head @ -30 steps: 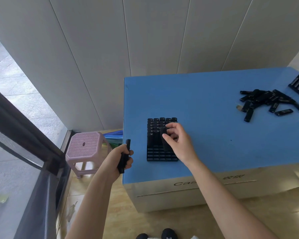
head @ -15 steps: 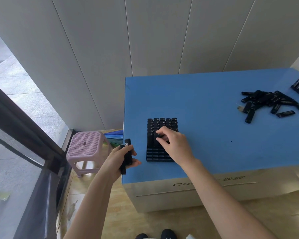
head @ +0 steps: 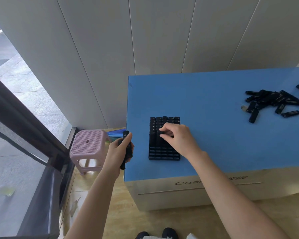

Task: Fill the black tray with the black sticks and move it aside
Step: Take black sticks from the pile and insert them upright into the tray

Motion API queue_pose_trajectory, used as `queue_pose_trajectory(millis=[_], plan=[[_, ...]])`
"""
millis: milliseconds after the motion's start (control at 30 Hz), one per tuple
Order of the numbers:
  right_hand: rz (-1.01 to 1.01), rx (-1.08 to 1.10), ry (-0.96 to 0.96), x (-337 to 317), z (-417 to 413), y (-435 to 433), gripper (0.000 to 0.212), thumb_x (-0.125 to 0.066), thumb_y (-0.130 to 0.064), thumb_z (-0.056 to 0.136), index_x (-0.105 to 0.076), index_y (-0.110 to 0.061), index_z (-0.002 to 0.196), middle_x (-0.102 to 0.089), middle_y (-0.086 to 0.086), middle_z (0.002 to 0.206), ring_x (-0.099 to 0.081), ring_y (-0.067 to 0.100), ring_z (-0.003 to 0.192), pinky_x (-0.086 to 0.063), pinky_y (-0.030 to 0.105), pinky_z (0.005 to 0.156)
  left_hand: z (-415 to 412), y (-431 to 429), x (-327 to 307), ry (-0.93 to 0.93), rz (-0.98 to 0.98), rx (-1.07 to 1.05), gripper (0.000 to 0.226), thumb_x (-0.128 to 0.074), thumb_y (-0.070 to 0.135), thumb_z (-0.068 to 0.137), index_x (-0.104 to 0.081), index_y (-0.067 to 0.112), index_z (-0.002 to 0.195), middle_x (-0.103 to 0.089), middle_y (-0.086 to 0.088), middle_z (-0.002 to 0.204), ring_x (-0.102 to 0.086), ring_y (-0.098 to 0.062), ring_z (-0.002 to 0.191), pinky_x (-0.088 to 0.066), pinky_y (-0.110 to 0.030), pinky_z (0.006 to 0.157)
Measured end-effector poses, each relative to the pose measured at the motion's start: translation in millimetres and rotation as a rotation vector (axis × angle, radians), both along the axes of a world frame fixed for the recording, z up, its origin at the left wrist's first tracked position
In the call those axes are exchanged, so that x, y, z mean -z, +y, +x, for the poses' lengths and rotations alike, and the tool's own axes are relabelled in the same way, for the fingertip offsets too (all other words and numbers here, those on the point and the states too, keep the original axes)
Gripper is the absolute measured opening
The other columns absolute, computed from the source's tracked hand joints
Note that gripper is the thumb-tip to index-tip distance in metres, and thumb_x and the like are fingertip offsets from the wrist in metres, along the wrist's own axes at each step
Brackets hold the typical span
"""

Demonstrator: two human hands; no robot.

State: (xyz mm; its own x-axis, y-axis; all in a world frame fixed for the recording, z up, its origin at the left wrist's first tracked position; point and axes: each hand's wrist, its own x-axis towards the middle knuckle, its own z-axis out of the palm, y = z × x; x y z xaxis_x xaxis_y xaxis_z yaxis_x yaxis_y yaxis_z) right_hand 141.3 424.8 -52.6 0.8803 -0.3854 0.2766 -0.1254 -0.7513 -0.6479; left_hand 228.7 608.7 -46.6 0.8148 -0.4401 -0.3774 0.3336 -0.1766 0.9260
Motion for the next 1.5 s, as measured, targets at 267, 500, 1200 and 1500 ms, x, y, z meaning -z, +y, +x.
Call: queue_pose_trajectory(millis=[267,500,1200,1500], plan=[[-0.006,-0.005,0.015,8,-6,2,0.01,-0.068,-0.009,0.082,-0.067,-0.009,0.092,-0.07,0.001,0.087,-0.065,0.013,0.077,-0.054,0.03,0.079,-3,0,3,-0.01,0.013,-0.001,0.032,-0.062,0.037,0.086,-0.061,0.006,0.078,-0.054,-0.005,0.064,-0.041,-0.015,0.048,-0.029,-0.023,0.046],[-0.004,0.113,-0.093,3,-9,25,0.018,-0.054,-0.019,0.092,-0.067,-0.015,0.104,-0.06,-0.005,0.094,-0.057,0.009,0.066,-0.047,0.019,0.062,-4,1,8,-0.039,-0.012,0.031,0.033,-0.068,0.035,0.081,-0.058,0.003,0.075,-0.047,-0.009,0.057,-0.032,-0.012,0.041,-0.028,-0.023,0.045],[0.431,0.169,-0.1,-21,-38,9,0.008,-0.075,-0.014,0.076,-0.07,-0.013,0.082,-0.07,-0.004,0.068,-0.067,0.004,0.061,-0.049,0.01,0.067,-1,-11,9,0.218,-0.028,0.065,0.039,-0.05,0.038,0.093,-0.047,0.012,0.064,-0.032,0.003,0.044,-0.028,-0.009,0.033,-0.021,-0.018,0.036],[0.082,0.17,0.073,-13,-22,-5,0.017,-0.072,-0.018,0.079,-0.06,-0.014,0.089,-0.065,-0.003,0.086,-0.063,0.012,0.071,-0.05,0.019,0.073,2,-6,13,0.228,-0.102,-0.031,0.027,-0.029,0.023,0.093,-0.039,0.011,0.07,-0.037,-0.005,0.059,-0.032,-0.012,0.039,-0.028,-0.022,0.044]])
